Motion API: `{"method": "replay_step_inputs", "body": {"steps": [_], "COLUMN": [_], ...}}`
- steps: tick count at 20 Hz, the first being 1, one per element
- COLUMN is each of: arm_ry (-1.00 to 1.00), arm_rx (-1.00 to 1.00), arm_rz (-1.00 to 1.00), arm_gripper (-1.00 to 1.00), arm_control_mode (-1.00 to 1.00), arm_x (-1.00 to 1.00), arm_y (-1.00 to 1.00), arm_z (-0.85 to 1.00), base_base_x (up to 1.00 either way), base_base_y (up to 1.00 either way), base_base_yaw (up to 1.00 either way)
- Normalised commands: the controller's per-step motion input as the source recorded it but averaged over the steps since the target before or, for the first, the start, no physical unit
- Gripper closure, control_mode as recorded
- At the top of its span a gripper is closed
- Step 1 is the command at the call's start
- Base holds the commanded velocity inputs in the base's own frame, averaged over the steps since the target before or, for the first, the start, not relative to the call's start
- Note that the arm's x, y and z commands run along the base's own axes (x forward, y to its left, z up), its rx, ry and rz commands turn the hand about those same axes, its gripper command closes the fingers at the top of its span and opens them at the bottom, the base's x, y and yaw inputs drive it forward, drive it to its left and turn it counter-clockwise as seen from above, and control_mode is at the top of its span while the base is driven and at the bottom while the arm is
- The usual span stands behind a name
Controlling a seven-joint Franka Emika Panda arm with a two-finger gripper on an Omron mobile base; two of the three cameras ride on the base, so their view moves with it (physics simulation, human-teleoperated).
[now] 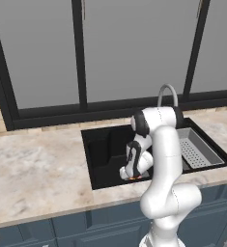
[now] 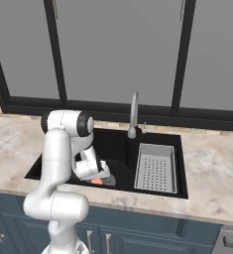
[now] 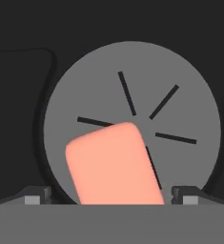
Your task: Pick up the bar soap and bar soap from the sink, and place them back in the cabinet, and close the cabinet door.
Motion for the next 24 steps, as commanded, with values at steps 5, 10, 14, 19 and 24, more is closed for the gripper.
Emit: {"method": "replay_step_inputs", "body": {"steps": [5,10,14,19,24], "arm_ry": [0.0,0.0,0.0,0.0,0.0], "arm_rx": [0.0,0.0,0.0,0.0,0.0], "arm_rz": [0.04,0.02,0.01,0.01,0.0], "arm_gripper": [-1.0,-1.0,-1.0,-1.0,-1.0], "arm_control_mode": [-1.0,-1.0,-1.0,-1.0,-1.0], "arm_x": [0.0,0.0,0.0,0.0,0.0], "arm_y": [0.0,0.0,0.0,0.0,-0.03], "arm_z": [-0.1,-0.09,-0.08,-0.07,-0.02], "base_base_x": [0.0,0.0,0.0,0.0,0.0], "base_base_y": [0.0,0.0,0.0,0.0,0.0], "base_base_yaw": [0.0,0.0,0.0,0.0,0.0]}}
